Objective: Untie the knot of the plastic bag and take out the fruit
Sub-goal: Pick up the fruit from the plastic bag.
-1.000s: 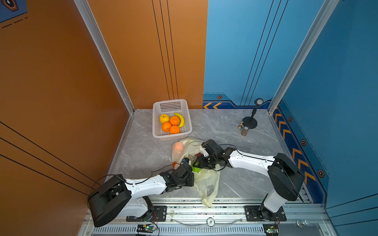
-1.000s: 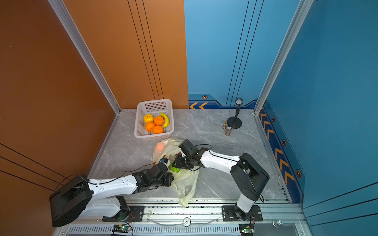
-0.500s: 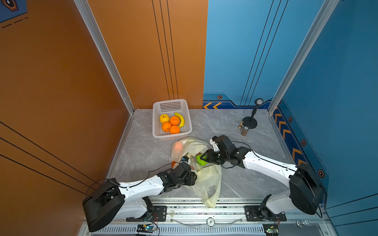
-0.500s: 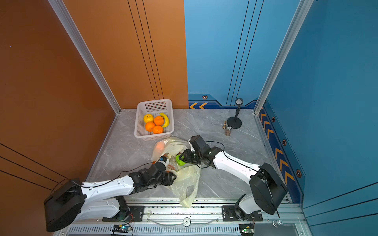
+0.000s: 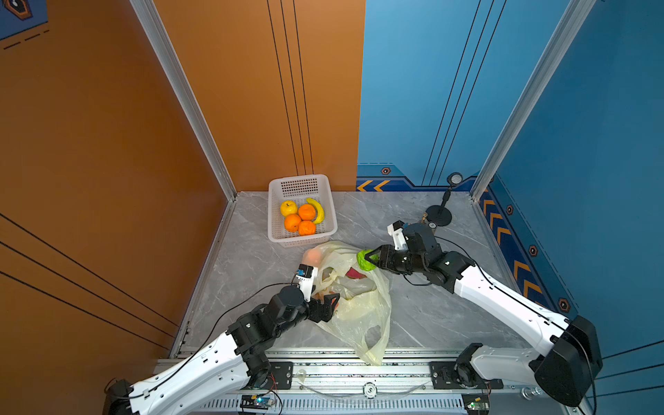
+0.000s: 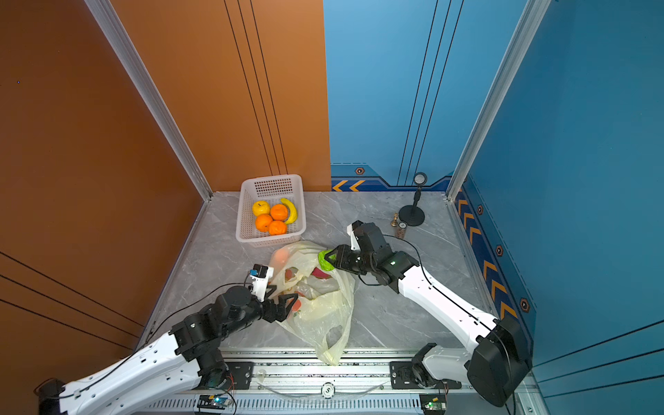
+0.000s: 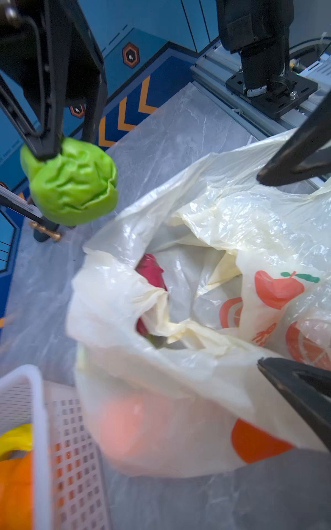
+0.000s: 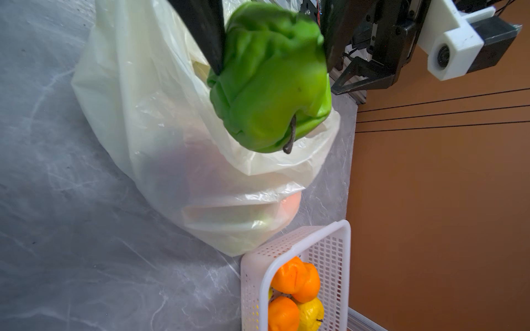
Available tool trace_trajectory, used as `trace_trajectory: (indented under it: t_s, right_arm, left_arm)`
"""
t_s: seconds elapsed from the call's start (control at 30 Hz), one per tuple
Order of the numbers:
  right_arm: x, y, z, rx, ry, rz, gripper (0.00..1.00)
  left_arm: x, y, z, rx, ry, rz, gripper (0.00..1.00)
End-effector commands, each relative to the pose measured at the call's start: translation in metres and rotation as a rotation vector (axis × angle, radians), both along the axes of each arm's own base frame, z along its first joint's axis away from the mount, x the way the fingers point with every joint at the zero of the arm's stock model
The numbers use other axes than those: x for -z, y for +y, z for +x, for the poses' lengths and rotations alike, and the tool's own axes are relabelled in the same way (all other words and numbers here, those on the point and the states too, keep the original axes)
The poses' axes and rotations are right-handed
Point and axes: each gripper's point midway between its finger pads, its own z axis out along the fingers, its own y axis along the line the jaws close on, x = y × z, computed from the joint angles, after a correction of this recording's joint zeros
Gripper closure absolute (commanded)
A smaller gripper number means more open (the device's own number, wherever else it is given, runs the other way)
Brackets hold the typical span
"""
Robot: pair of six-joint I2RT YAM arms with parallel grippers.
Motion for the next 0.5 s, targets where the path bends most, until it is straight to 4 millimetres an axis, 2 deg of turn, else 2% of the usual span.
trace_trajectory:
  t_s: [0.0, 0.1, 0.23, 0.47]
  right_arm:
    - [-0.029, 0.002, -0.007, -0.049, -0.044, 0.03, 0.63]
    - [-0.044, 0.005, -0.011, -0.07, -0.07, 0.057, 0.63]
    - [-0.058, 0.011, -0.016, -0.105, -0.082, 0.09, 0.63]
    - [-0.078, 0.018, -0.021, -0.128, -0.1, 0.131, 0.61]
  left_arm:
    - [-0.051, -0.003, 0.008, 0.055, -0.234, 0.015, 0.03]
    - [-0.075, -0.014, 0.01, 0.12, -0.336, 0.038, 0.0]
    - [-0.097, -0.031, 0.02, 0.191, -0.412, 0.076, 0.03]
    - [-0.122, -0.064, 0.044, 0.246, -0.506, 0.074, 0.03]
